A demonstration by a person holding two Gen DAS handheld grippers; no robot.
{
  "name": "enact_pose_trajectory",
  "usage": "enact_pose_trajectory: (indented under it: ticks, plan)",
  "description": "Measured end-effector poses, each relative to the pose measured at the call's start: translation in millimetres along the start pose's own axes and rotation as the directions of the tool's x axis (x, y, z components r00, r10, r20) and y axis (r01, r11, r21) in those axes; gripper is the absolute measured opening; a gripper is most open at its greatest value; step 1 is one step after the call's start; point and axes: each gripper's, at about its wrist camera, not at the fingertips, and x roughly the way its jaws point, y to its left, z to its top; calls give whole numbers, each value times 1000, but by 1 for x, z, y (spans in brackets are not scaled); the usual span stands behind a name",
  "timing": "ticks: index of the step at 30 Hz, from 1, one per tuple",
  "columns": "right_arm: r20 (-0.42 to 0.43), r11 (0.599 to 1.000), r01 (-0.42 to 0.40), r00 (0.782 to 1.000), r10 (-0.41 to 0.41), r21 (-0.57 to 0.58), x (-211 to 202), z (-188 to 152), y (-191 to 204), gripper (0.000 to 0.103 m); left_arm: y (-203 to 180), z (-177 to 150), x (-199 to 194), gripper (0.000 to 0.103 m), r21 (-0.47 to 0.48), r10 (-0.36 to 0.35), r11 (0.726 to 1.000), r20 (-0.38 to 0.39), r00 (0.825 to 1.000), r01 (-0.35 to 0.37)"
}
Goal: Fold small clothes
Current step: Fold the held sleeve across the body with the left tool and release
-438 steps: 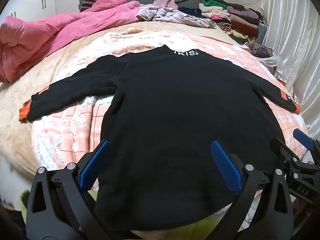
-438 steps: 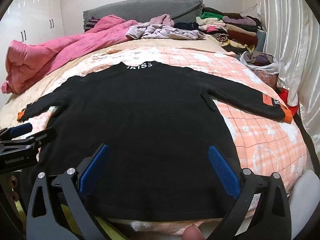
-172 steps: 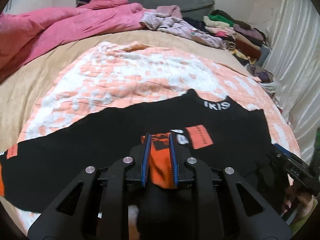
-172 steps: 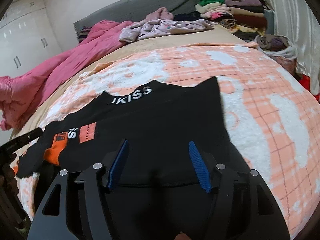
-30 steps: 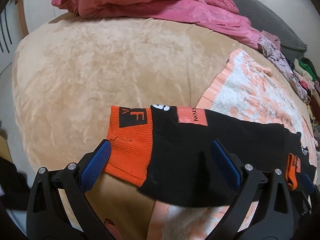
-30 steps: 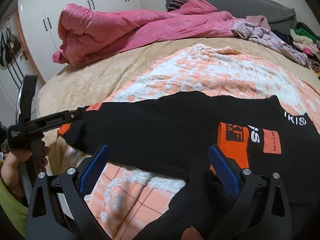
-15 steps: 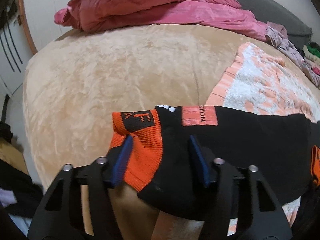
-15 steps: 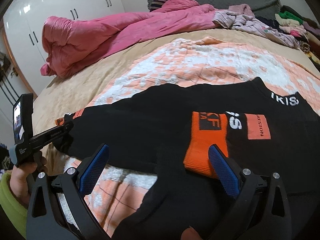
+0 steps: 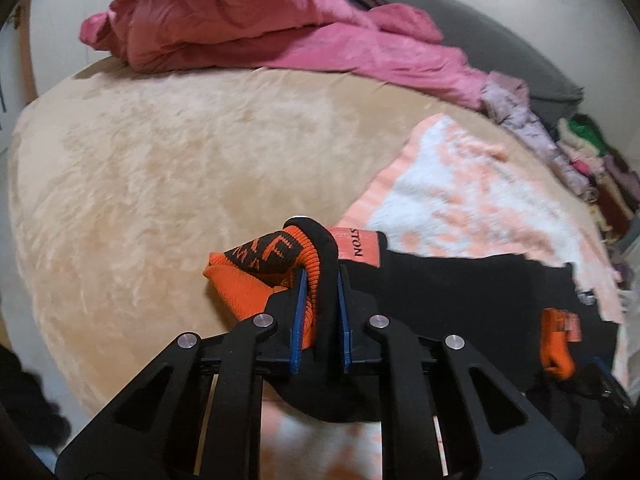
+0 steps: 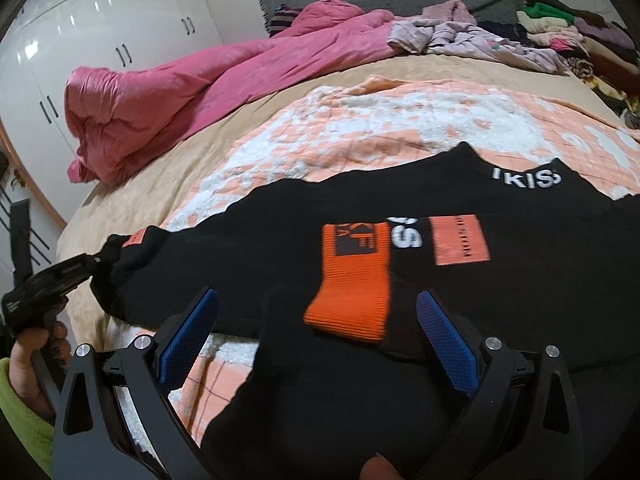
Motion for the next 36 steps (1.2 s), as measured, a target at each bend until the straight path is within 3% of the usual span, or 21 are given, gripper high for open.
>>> enact_pose_trajectory:
  ticks: [4,16,36]
  plan:
    - [17,1000,9,1000,-9,20,-10,0,-10,98,-14,2,-13,7,12,-85,996,18,996,85]
    - [63,996,37,997,-42,80,-44,-2,-49,98,-67,-7,-42,7,90,-251,965,29,968,247]
    - [126,959,83,985,-121,269,-107,-30,-149,98,-195,-51,-45,7,225,-378,894,-86,922,387]
